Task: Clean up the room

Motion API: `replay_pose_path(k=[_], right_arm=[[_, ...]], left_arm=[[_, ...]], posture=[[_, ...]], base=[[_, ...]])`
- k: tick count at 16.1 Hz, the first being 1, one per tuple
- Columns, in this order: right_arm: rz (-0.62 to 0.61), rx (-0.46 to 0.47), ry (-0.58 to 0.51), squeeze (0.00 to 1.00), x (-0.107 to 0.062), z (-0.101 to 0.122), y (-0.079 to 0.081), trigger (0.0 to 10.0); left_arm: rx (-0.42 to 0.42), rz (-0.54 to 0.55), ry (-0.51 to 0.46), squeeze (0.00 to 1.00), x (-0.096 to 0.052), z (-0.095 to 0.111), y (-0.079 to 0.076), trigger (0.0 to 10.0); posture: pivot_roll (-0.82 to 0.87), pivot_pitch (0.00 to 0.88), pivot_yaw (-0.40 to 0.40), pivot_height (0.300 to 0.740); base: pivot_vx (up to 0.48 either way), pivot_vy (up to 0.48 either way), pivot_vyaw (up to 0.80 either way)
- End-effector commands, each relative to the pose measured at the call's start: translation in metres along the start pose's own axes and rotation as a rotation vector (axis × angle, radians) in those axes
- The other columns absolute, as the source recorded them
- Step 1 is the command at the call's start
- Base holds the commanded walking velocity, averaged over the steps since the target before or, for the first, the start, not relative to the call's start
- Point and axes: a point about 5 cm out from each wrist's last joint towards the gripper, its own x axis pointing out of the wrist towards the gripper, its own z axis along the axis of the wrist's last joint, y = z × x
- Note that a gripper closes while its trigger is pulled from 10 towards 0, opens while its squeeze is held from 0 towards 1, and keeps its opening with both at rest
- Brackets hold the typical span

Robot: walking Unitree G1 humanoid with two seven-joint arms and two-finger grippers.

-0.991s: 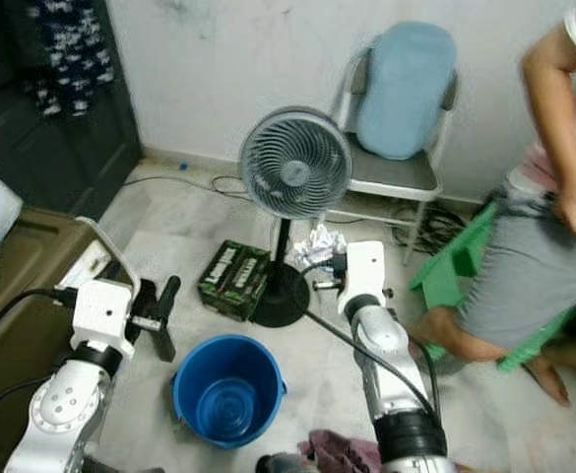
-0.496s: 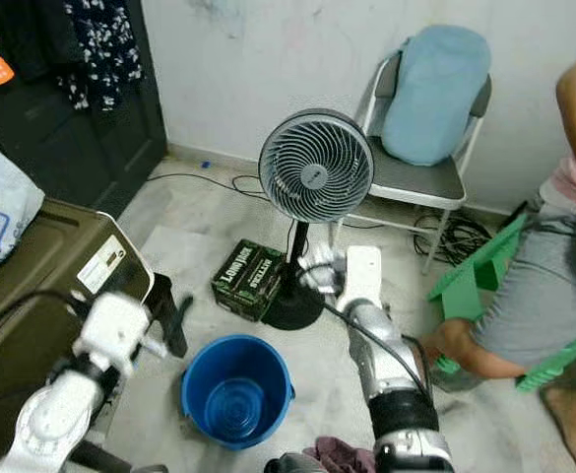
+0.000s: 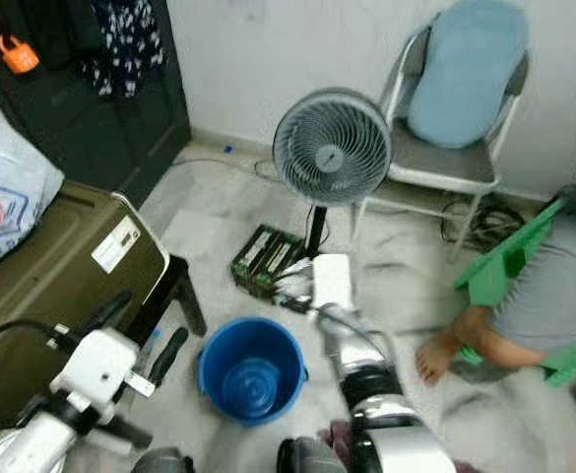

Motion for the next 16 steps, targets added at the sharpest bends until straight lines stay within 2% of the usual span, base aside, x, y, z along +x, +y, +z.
replay_pose_path(k=[1,3,4,6,7,10,13,14,16], right_arm=[[0.032,-0.026,0.002,0.0,0.002,0.0,0.013,10.0],[0.037,-0.007,0.035,0.0,0.004,-0.007,0.024,10.0],[0.021,0.0,0.045,0.0,0.004,-0.01,0.025,10.0],[-0.038,0.027,0.06,0.0,0.004,-0.016,0.019,10.0],[-0.073,0.101,0.088,0.0,0.004,-0.021,0.014,10.0],[-0.112,0.134,0.079,0.0,0.004,-0.02,0.004,10.0],[-0.117,0.154,0.058,0.0,0.005,-0.014,0.002,10.0],[-0.113,0.164,0.048,0.08,0.006,-0.011,0.002,10.0],[-0.092,0.166,0.027,0.12,0.007,-0.004,0.005,10.0]], left_arm=[[0.017,-0.001,0.01,0.0,-0.006,0.003,0.005,10.0],[0.021,-0.005,0.025,0.0,-0.01,0.003,0.007,10.0],[0.022,-0.006,0.027,0.0,-0.011,0.005,0.008,10.0],[0.022,-0.01,0.036,0.0,-0.014,0.007,0.009,10.0],[0.026,-0.022,0.041,0.0,-0.016,0.008,0.01,10.0],[0.031,-0.031,0.046,0.0,-0.017,0.009,0.012,10.0],[0.033,-0.037,0.053,0.0,-0.018,0.009,0.013,10.0],[0.034,-0.038,0.051,0.0,-0.018,0.01,0.013,10.0],[0.037,-0.04,0.048,0.0,-0.016,0.011,0.012,10.0]], posture=[[0.24,0.173,-0.021,0.74],[0.27,0.183,-0.016,0.74],[0.27,0.187,-0.011,0.74],[0.27,0.191,-0.007,0.74],[0.29,0.196,0.0,0.74],[0.29,0.198,0.011,0.74],[0.29,0.196,0.016,0.74],[0.29,0.196,0.015,0.74],[0.29,0.196,0.014,0.74]], base=[[0.0,0.0,0.0],[0.0,0.0,0.0],[0.0,0.0,0.0],[0.0,0.0,0.0],[0.0,0.0,0.0],[0.0,0.0,0.0],[0.0,0.0,0.0],[0.0,0.0,0.0],[0.0,0.0,0.0]])
